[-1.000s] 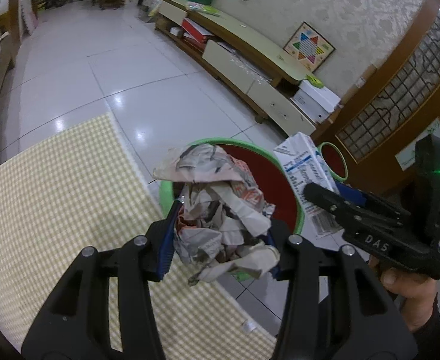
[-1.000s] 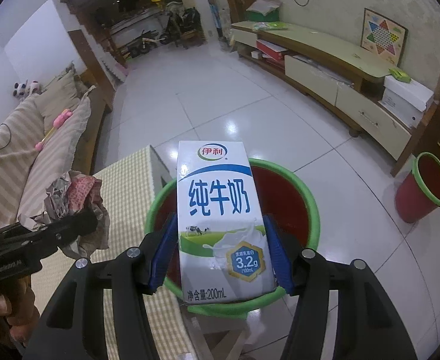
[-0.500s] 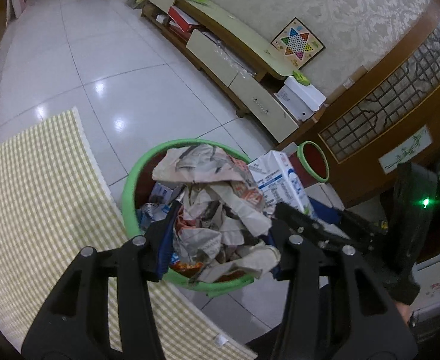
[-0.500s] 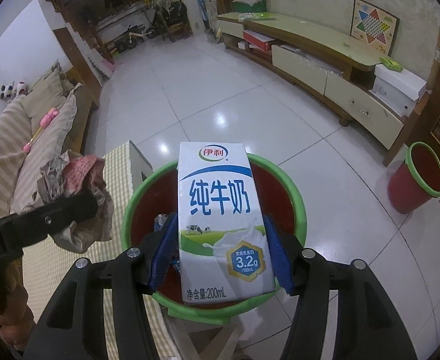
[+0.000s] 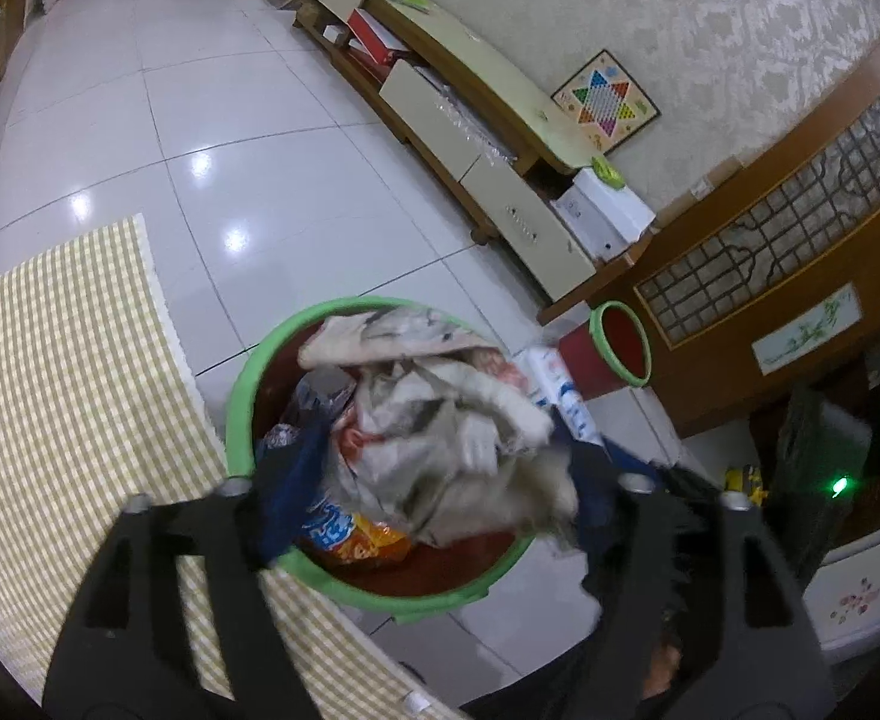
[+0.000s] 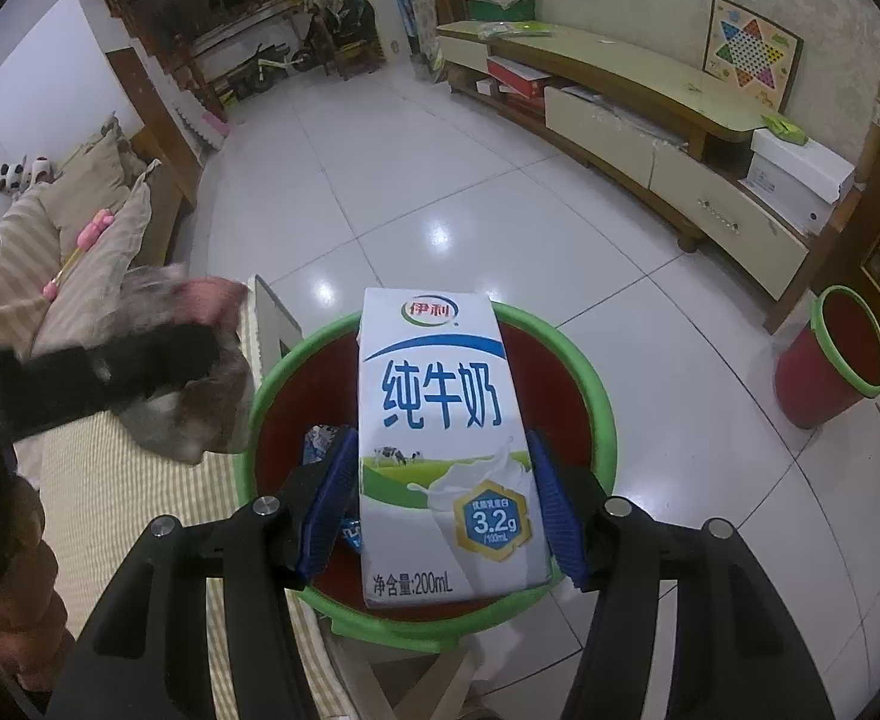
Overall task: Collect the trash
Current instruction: 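Open both tools to drop the newspaper and milk carton into the bucket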
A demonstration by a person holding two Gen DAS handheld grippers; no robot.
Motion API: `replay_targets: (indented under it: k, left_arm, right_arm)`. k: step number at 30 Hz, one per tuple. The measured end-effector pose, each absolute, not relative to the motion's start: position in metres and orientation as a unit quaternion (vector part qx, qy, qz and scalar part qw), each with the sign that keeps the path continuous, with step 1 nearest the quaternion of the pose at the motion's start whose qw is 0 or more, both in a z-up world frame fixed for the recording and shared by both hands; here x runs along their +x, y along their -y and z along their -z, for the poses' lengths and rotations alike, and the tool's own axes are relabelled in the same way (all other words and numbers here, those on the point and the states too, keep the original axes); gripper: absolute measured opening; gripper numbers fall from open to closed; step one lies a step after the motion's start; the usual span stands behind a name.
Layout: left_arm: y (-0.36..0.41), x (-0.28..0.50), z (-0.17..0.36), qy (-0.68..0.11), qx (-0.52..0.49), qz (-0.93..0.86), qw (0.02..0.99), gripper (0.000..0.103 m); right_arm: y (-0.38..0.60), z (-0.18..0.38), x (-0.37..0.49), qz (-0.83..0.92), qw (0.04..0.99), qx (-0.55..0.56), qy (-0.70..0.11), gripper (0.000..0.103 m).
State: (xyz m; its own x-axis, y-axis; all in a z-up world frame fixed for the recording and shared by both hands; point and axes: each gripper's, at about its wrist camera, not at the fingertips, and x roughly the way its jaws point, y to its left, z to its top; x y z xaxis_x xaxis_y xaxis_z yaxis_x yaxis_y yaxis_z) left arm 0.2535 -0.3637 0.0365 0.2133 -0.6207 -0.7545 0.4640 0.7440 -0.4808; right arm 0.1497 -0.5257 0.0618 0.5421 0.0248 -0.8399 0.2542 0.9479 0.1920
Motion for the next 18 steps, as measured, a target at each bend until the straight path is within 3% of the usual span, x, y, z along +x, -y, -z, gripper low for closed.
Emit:
replay_targets:
  k: [3, 8, 18]
  left_arm:
    - [0.355, 0.255, -0.042, -0.511, -0.085, 0.347, 0.782, 0.096]
    - [0.336, 0.258, -0.045, -0.511, -0.097, 0.334, 0.786, 0.097]
    - [0.297, 0.243, -0.066, -0.49, -0.073, 0.305, 0.813, 0.097]
  right_arm:
    - [0.524, -0.062, 0.151, 0.066, 0.865, 0.145, -0.475, 0.065]
    - [0.522, -0.064, 0.151, 0.067, 0.868, 0.141, -0.472, 0.079]
    - [0.51, -0.075, 0.148, 0.061, 0.88, 0.127, -0.453, 0.089]
